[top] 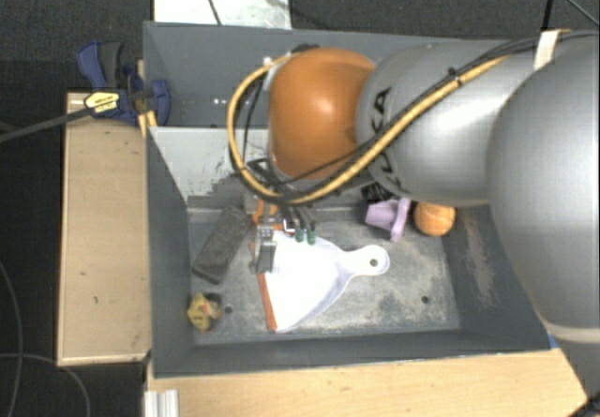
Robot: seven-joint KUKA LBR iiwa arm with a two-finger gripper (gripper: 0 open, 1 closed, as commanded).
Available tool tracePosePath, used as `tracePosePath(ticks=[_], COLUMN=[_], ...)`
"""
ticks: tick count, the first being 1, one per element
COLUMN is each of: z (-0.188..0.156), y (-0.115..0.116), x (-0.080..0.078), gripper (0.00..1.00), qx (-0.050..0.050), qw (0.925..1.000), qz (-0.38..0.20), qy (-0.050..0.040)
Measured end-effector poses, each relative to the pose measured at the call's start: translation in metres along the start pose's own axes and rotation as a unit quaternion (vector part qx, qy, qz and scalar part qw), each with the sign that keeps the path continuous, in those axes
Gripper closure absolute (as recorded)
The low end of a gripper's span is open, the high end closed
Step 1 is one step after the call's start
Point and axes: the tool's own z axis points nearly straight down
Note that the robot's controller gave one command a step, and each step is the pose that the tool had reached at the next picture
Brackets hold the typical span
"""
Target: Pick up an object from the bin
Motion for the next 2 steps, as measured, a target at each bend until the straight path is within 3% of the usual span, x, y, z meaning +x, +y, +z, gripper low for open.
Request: tracePosePath(ticks=[2], z=[0.0032], y=[-0.0004], x=[-0.0006], gripper=[0.0], qx=[0.0], qw=[0.9999], qz=[-0.014], qy=[-0.0008])
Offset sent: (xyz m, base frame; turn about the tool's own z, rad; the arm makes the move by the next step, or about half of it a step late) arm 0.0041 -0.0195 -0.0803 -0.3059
